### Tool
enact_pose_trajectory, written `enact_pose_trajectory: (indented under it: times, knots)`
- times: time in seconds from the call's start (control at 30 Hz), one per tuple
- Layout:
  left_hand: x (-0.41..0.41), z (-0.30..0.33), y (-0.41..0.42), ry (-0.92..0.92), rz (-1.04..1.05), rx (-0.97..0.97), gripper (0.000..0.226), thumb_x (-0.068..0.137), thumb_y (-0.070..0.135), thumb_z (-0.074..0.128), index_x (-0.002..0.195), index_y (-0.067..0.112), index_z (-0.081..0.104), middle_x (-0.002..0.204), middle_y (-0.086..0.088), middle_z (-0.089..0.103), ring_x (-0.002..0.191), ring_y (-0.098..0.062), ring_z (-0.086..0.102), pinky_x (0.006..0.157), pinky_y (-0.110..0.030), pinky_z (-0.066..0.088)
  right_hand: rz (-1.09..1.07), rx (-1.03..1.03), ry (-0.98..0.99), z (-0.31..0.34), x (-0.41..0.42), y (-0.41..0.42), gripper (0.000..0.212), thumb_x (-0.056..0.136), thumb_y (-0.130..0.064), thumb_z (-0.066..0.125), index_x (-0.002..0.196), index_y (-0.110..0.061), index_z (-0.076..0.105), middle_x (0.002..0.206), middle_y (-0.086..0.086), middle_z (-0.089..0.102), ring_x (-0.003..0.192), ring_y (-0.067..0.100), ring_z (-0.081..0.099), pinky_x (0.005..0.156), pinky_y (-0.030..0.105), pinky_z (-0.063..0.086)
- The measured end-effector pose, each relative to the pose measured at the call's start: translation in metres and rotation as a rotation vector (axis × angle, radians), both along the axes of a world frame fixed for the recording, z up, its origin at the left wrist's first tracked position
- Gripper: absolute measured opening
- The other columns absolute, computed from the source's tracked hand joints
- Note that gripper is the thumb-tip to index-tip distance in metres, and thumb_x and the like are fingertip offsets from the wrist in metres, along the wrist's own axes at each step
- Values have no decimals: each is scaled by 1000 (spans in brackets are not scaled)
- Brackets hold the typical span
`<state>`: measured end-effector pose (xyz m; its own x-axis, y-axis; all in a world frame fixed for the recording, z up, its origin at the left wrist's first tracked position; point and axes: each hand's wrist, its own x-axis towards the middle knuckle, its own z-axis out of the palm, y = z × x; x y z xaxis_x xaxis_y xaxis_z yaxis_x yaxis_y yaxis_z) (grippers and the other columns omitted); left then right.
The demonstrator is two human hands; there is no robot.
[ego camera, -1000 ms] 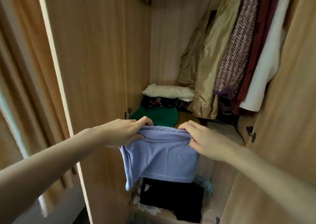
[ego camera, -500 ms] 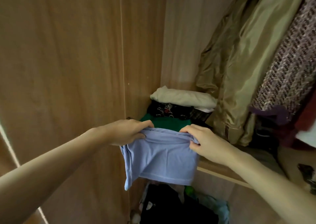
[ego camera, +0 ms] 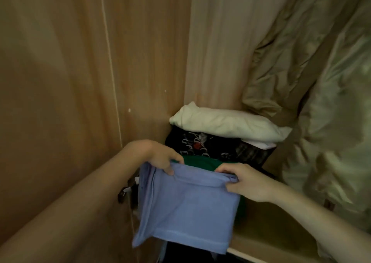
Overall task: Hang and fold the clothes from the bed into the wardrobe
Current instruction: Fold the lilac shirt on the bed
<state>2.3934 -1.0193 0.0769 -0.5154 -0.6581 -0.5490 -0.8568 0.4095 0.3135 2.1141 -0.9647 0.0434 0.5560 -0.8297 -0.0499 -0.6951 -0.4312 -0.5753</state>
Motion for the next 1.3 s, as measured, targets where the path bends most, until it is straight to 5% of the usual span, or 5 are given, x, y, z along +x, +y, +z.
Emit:
enact_pose_trajectory:
  times: [0.5,0.67,0.9,1.03,1.3]
  knots:
    - [-32,-73,-135,-293,154,-211,46,96,26,53,140,20,44,147,-6,38,130,-27,39,109,-39,31,-299,-1,241,-69,27,-146,27,91,-15,52,117,-20,55,110,5,59,103,25,59,85,37,50]
    - [-41,-158,-67,434,395,-937,44,82,22,38,123,22,54,146,-3,43,128,-23,42,108,-50,34,-648,-615,349,-99,60,-102,36,74,-26,62,109,-24,61,115,5,58,102,27,58,81,45,50]
    - [-23,-199,-72,298,384,-718,55,92,66,14,145,54,20,156,25,-15,147,-10,-18,105,-42,-36,-482,-330,315,-156,79,-83,56,96,-65,22,149,-47,23,163,-8,9,150,17,10,117,46,-3]
    - [-15,-207,-77,264,381,-616,68,81,85,3,144,60,-6,153,26,-28,143,-11,-30,116,-52,-17,-493,-297,271,-166,70,-83,60,92,-72,10,144,-57,-15,153,-20,-33,141,7,-32,112,38,-26]
    - [-18,-217,-88,273,436,-584,76,71,90,-9,136,58,-28,153,26,-27,144,-8,-25,120,-49,-8,-514,-287,266,-173,72,-89,64,90,-72,3,150,-50,-4,158,-16,-22,145,9,-26,117,41,-18]
